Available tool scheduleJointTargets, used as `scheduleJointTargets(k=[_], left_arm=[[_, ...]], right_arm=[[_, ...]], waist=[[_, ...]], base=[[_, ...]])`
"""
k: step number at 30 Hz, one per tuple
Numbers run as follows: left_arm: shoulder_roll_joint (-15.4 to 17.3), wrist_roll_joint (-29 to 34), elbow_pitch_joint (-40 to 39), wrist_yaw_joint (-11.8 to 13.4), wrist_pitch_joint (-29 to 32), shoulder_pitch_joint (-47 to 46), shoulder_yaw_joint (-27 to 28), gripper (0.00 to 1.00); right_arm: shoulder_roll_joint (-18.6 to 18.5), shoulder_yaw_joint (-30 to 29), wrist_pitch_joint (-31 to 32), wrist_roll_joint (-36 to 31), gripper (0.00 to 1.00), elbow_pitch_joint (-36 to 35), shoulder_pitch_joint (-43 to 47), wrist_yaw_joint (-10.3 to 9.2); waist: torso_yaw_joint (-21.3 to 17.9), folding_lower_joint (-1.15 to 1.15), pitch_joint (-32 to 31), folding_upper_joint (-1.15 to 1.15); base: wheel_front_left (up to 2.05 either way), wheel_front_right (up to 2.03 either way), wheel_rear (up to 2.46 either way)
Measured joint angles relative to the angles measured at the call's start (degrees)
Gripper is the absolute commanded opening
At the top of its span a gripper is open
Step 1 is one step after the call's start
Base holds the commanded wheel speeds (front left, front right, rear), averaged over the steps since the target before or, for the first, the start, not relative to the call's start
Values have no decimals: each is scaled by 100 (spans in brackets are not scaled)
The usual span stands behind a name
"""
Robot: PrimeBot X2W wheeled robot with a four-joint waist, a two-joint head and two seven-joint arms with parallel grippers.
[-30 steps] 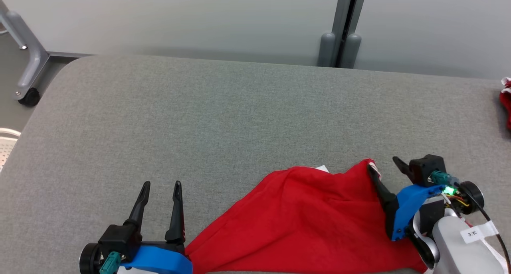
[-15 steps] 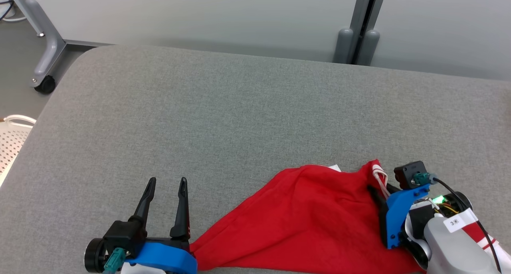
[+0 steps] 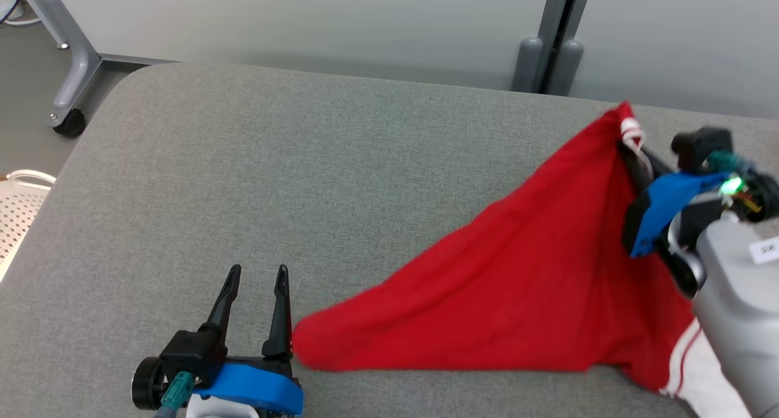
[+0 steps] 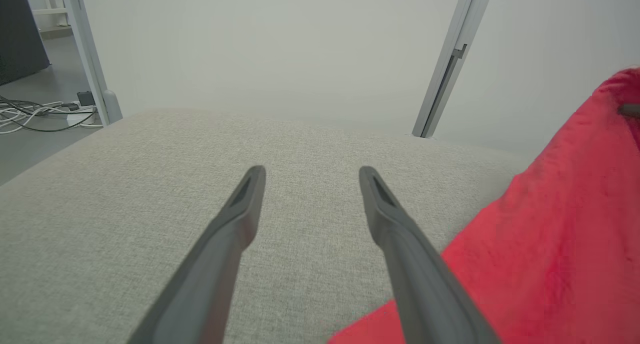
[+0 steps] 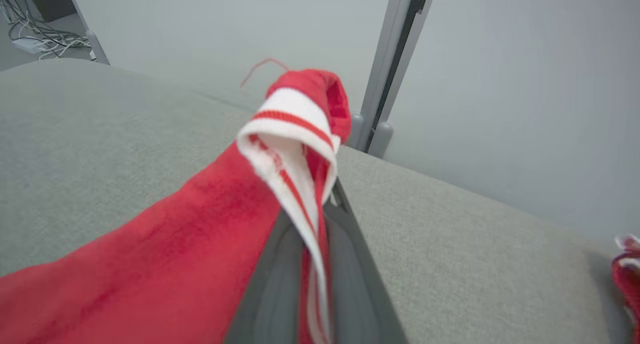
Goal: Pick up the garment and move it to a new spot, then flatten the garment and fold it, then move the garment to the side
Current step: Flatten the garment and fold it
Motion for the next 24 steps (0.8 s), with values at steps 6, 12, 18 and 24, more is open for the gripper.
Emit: scheduleJointTargets(k=[6, 12, 18, 24], left_arm=[[0, -25, 12, 0, 0, -10, -20, 100], [0, -37, 0, 18, 0, -5, -9, 100], [0, -47, -8, 27, 0, -4, -4, 100], [1, -70, -23, 52, 0, 20, 21, 100]], right_arm=[[-116, -94, -389, -134, 0, 202, -664, 0], [-137, -81, -652, -236, 0, 377, -1221, 0], [-162, -142, -802, -286, 0, 526, -1558, 0], [-76, 103, -924, -336, 0, 425, -1274, -1]], waist=[[51, 0, -62, -1], [52, 0, -101, -1], [74, 0, -101, -1], [40, 0, -139, -1]], base=[[0, 0, 0], [0, 0, 0], [0, 0, 0], [0, 0, 0]])
